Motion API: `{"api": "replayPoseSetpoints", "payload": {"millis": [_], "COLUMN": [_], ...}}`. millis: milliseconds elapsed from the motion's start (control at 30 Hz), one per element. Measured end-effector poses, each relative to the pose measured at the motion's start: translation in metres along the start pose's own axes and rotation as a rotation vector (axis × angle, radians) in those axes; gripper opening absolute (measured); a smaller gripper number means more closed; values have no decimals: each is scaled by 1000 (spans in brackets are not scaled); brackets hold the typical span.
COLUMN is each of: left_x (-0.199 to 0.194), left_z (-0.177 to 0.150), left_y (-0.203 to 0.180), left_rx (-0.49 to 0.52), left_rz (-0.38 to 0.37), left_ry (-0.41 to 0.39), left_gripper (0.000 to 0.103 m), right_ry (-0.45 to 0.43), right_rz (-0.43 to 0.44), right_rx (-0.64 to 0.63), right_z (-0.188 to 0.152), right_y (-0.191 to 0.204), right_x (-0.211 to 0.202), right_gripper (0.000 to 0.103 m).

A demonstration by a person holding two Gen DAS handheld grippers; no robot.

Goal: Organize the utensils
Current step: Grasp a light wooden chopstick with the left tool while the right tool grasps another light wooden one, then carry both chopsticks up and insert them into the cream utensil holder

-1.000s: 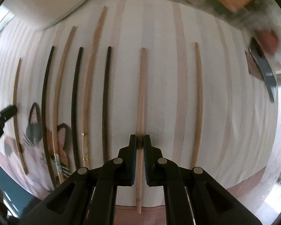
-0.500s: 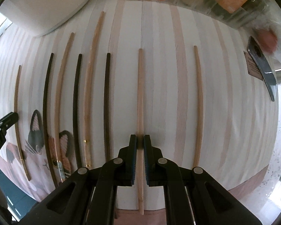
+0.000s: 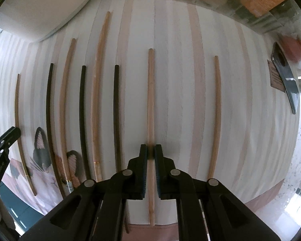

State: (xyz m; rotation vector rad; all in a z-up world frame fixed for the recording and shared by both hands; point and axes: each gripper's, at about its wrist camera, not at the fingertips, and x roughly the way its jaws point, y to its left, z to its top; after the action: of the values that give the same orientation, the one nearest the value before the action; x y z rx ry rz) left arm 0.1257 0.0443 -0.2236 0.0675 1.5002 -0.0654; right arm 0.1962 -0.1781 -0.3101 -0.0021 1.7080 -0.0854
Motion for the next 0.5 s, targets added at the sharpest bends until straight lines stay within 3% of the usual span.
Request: {"api": "replayPoseSetpoints", "payload": {"millis": [233, 500], "left_x": [-24, -68], "left_z": [-14, -28], "left_y": [6, 14], "left_rx": [-26, -35], "left_rz": [-21, 1], "left_ry": [-53, -168], "left_gripper": [4, 4], "right_ry": [-91, -251], "right_rz": [25, 80], "right_rx": [34, 38], "right_z": [-19, -49], "right_y": [-4, -3], "right_x": [-9, -61], "right_gripper": [7, 7]}}
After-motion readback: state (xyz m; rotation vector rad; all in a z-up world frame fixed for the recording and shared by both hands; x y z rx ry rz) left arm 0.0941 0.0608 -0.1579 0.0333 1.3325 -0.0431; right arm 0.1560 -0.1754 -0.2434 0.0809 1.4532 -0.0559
